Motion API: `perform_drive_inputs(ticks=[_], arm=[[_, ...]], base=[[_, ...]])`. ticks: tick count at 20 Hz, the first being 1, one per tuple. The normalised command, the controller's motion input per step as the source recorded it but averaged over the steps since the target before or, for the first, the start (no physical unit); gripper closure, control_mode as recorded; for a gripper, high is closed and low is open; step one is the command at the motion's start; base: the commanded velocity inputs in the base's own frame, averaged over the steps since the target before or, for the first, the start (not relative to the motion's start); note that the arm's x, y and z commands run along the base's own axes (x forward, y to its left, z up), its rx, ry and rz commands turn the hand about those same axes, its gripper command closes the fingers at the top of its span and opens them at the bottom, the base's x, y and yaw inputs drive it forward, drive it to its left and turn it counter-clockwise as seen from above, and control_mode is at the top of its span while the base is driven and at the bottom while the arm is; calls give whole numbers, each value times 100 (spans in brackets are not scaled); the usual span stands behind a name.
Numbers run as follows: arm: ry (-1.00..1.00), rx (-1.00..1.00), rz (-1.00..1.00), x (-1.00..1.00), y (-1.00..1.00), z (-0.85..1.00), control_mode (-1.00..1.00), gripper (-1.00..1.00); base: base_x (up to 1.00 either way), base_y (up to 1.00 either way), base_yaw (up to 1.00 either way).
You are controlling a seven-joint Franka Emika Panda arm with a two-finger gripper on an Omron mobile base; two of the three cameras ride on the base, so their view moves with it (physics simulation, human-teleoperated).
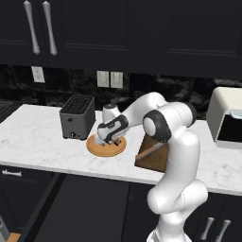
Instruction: Pick up the knife from the drawer and place it on the cutting board. Then place the meat from the plate to the cutting board.
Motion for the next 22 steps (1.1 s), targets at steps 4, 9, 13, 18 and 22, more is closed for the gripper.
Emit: perform_drive_inputs(ticks=[4,9,13,18,22], arm=[[0,-1,3,0,1,-11,-100,100],[0,0,4,-27,-8,1,-100,100],[-3,3,4,-59,-31,26,-100,100],[-7,4,0,-73,-51,56,-100,100],[-5,5,0,-75,-64,47,-100,100]], base=[[0,0,0],[0,0,0],[0,0,0],[0,0,0],[0,0,0]])
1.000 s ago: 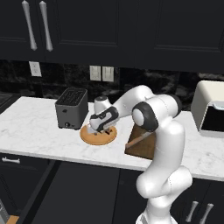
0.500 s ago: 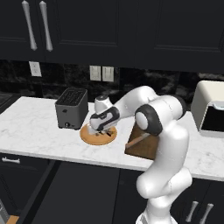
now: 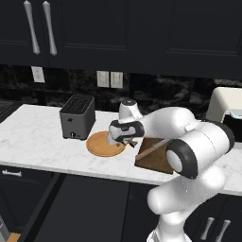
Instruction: Pick up the knife from the drawer and place it on the cutting board. Then place the meat from the plate to the cutting board.
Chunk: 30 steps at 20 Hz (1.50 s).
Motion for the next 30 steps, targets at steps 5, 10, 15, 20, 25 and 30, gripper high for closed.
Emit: perform_drive_inputs(ticks=[5,10,15,20,25,30], arm=[[0,3,0,-73,-73,17,-100,100],[-1,1,-1,-48,-76,12,-100,100],[0,0,0,-11,-59,1,-100,100],[2,0,0,8,-24,-13,-100,100],[6,0,0,9,-11,-24,-100,100],[4,0,0,6,-6,-18,-100,100]], base=[[0,0,0],[0,0,0],[0,0,0],[0,0,0],[0,0,0],[0,0,0]])
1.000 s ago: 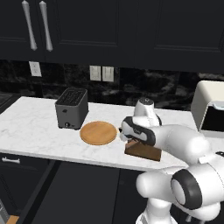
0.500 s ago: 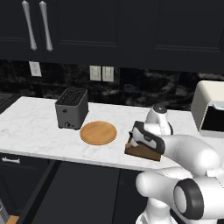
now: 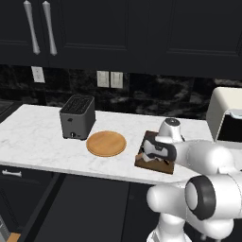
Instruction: Pick up the knife from the drawer and place it on the cutting board. Then place the meat from the plate to the cutting board.
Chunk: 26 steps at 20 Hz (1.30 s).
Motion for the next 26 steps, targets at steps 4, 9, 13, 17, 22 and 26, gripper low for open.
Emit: perform_drive_inputs(ticks=[4,9,13,17,22,26], arm=[[3,0,0,4,-3,-18,-100,100],[4,-1,0,3,-1,-21,-100,-100],[0,0,0,-6,-13,-2,-100,-100],[0,0,0,-11,-9,0,-100,-100],[-4,0,0,-22,0,9,-100,-100],[-18,0,0,-38,0,49,-100,-100]], base=[[0,0,0],[0,0,0],[0,0,0],[0,0,0],[0,0,0],[0,0,0]])
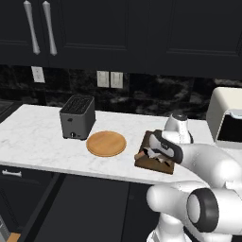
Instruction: Pick up the knife from the drawer and place it on the cutting board. Then place the meat from the plate to the cutting board.
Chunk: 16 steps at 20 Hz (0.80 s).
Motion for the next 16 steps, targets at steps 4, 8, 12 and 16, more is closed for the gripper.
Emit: perform_drive_inputs(ticks=[4,8,12,16], arm=[[-18,0,0,-56,5,53,-100,-100],[-14,0,0,-49,49,44,-100,-100],[-11,-1,-1,-22,92,40,-100,-100],[-13,-2,0,-19,72,88,-100,-100]], base=[[0,0,0],[0,0,0],[0,0,0],[0,0,0]])
